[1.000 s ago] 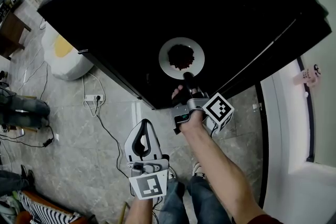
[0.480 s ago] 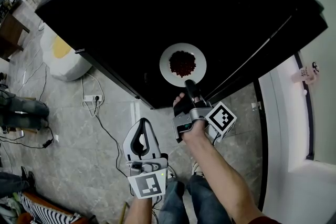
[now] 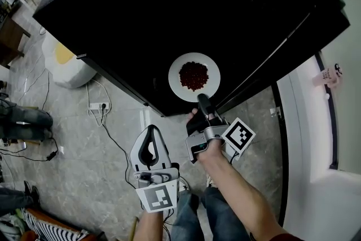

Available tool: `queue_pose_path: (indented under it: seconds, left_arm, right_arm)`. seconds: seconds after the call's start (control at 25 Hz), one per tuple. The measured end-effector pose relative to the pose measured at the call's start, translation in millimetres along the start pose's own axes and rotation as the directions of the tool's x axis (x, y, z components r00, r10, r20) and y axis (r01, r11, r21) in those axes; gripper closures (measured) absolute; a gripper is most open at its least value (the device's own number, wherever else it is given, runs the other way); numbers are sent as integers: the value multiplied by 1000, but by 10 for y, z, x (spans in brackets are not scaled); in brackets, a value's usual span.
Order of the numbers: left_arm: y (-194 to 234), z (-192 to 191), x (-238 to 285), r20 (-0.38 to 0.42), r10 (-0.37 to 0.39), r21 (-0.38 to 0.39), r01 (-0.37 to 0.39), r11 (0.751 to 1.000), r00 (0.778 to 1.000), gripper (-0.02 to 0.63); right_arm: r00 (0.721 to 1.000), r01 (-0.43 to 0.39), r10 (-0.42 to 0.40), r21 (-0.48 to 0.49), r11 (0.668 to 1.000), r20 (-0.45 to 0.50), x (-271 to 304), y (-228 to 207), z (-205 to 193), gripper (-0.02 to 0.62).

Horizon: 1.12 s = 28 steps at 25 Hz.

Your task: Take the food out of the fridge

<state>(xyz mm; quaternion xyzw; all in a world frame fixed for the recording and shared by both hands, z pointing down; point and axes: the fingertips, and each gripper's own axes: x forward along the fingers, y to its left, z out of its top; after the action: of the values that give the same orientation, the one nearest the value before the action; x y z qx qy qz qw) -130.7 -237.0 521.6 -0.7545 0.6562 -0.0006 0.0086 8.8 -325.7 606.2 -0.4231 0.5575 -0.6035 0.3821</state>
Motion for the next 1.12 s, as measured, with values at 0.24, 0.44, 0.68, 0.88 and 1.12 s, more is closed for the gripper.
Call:
queue_pose_path:
  seconds: [0.24, 0.44, 0.68, 0.88, 1.12]
  left_arm:
    - [0, -7, 93, -8, 5, 0, -5, 1000, 1000, 594]
    - [48, -8, 44, 2, 14, -3, -14, 1000, 1000, 594]
    - [39, -35, -43, 4, 19, -9, -19, 1000, 1000, 594]
    - [23, -50, -39, 3, 20, -12, -20, 1000, 1000, 594]
    - [13, -84, -34, -5, 22, -13, -23, 1000, 1000, 594]
  right_arm:
    - [1000, 6, -6, 1, 1000, -28, -51, 11, -46, 561]
    - [1000, 0, 1, 18, 1000, -19, -237, 29, -72, 561]
    - [1000, 2, -1, 34, 999, -10, -505, 21, -83, 561]
    - [1000, 12, -11, 58, 998, -19, -612, 17, -95, 561]
    - [999, 36, -36, 42, 998, -20, -775, 28, -92, 561]
